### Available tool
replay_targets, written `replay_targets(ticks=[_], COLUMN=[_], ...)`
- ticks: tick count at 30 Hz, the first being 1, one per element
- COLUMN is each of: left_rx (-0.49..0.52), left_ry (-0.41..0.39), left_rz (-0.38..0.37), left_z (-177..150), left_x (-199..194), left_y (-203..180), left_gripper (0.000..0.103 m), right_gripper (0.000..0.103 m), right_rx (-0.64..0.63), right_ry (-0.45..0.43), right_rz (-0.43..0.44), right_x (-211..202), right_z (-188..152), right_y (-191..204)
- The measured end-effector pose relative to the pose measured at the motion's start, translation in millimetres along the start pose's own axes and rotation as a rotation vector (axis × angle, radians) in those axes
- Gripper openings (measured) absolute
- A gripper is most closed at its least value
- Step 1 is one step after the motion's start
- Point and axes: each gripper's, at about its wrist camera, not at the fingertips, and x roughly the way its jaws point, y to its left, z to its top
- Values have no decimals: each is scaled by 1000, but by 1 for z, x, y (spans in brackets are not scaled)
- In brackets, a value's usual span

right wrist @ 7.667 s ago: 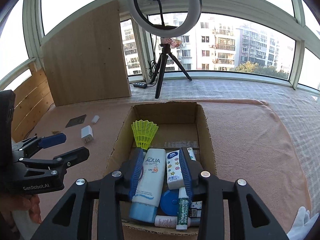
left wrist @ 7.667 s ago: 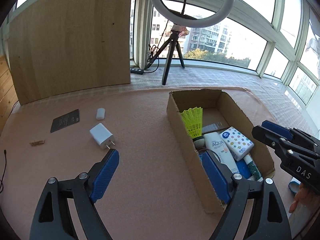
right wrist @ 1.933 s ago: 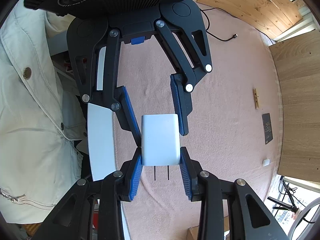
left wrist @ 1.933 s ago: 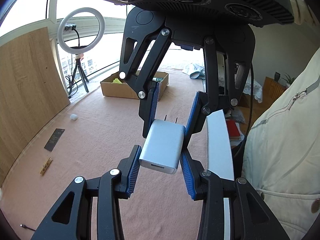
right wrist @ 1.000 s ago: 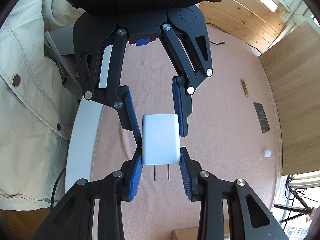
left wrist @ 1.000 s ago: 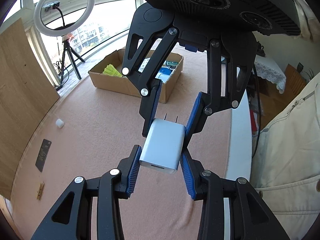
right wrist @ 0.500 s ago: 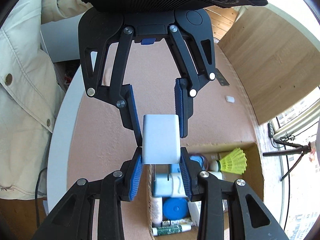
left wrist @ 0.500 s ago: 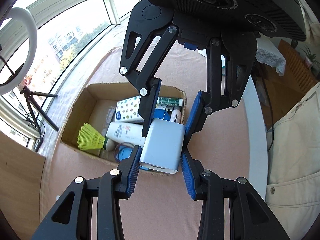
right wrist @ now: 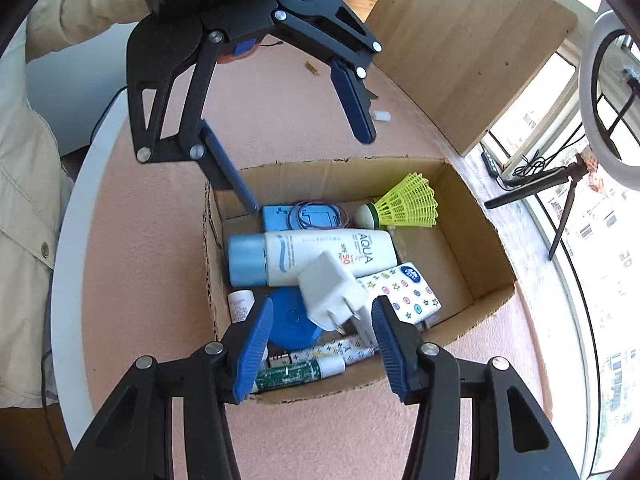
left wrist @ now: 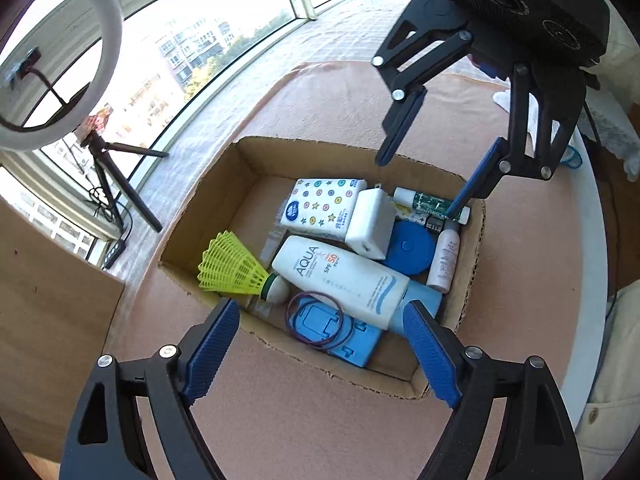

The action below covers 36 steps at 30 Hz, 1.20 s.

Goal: Organize objects
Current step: 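Lower the charger into the box and open both grippers, then move the right gripper to the wooden clothespin and close on it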

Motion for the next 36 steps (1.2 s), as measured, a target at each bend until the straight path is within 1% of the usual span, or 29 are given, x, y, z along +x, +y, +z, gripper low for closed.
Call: replay_targets(ticks=[1,5,6,7,9,13,17,19,21,23,25,27,28,30,32,34,36], left_rx=[-41,-205,-240,-275,-352,-538,-756,-839,-897,-942,-997,-1074,-1108,-1154,-1190,-1216,-1234], left_ry=[-10,-32,-32,-30,-22,-8,-25,-36,-43,-40,-62,-68,-67,-64,-61,-70,-58], left_rz=[17,43,60,75,111,177,222,234,241,272,286,296,299,311,322,324,336], left_z=[-6,-53,-65,-79,-111,-177,-251,-289,-325,-359,-390,-420,-435,-457,-472,-484,-492], left_x=[-3,-28,-29,-30,-35,-42,-57,-65,-73,-86,-100,-111,-116,-123,-129,-135,-138], left_y=[4,17,23,30,43,84,124,143,158,168,173,173,172,165,155,144,135], left_gripper=[93,94,94,94,94,94,97,97,97,97,98,99,99,99,99,99,99], right_gripper=[48,54,57,62,66,66,69,71,72,73,73,73,73,72,74,74,74], right_rx=[14,63,79,94,128,202,255,258,292,356,339,307,304,317,390,459,455], right_ry=[-1,-10,-16,-24,-32,-39,-40,-18,10,15,10,50,65,66,27,13,3], right_rz=[-7,-40,-47,-57,-82,-122,-128,-150,-181,-145,-113,-96,-91,-97,-97,-108,-124], right_x=[-2,-11,-12,-14,-14,-3,23,44,71,108,155,209,233,268,285,298,309], right_z=[-3,-2,0,4,17,61,124,161,200,240,278,308,321,343,359,371,382], right_y=[1,5,3,4,4,8,21,36,50,63,74,79,78,71,54,35,26])
